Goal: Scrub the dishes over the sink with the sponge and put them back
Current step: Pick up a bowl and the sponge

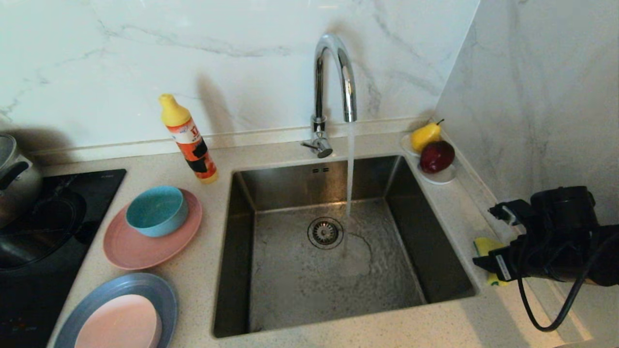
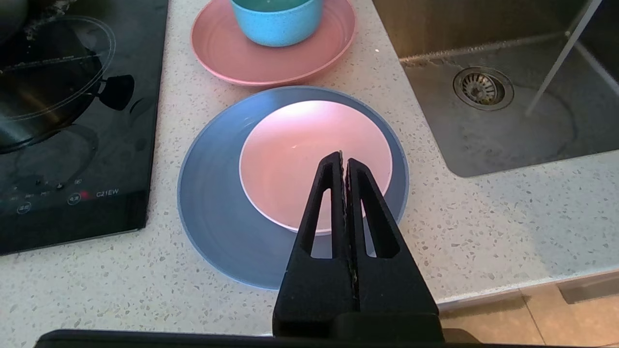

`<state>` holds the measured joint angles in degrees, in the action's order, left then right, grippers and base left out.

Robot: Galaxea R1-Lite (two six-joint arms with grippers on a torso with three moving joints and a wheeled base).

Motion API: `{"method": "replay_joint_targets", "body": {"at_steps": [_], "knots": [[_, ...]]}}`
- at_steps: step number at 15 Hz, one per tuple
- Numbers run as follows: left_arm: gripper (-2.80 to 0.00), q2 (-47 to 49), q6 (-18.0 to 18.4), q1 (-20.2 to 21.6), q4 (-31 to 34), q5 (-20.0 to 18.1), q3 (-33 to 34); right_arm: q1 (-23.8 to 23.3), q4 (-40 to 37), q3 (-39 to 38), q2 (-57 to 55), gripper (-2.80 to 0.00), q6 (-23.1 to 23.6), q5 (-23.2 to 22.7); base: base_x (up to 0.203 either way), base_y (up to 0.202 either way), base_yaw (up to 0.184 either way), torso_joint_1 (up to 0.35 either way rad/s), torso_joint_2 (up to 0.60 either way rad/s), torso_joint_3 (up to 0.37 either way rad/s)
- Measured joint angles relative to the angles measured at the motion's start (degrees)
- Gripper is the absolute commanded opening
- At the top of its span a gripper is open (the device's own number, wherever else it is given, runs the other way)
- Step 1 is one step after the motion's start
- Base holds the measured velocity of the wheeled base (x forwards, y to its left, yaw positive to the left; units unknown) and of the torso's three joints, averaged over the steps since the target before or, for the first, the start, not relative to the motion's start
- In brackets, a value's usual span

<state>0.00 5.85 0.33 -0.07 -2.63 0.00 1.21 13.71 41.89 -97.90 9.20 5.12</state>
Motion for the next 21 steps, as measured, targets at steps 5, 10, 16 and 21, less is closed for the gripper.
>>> {"method": "replay_joint_targets", "body": {"at_steps": [5, 10, 16, 21], "knots": [[-2.8, 0.0, 0.0, 0.0, 0.0, 0.0, 0.0, 0.6, -5.1, -0.2, 3.6, 0.0, -1.6, 0.1, 0.0, 0.0, 0.0, 0.0, 0.0, 0.0], [-2.8, 0.0, 0.0, 0.0, 0.0, 0.0, 0.0, 3.4, -9.1, -0.1, 5.9, 0.0, -13.7, 0.2, 0.0, 0.0, 0.0, 0.0, 0.0, 0.0], [-2.8, 0.0, 0.0, 0.0, 0.0, 0.0, 0.0, 7.7, -10.9, 0.0, 5.6, 0.0, -22.4, 0.1, 0.0, 0.0, 0.0, 0.0, 0.0, 0.0], [-2.8, 0.0, 0.0, 0.0, 0.0, 0.0, 0.0, 6.6, -10.2, -0.1, 3.6, 0.0, -22.5, 0.1, 0.0, 0.0, 0.0, 0.0, 0.0, 0.0]]}}
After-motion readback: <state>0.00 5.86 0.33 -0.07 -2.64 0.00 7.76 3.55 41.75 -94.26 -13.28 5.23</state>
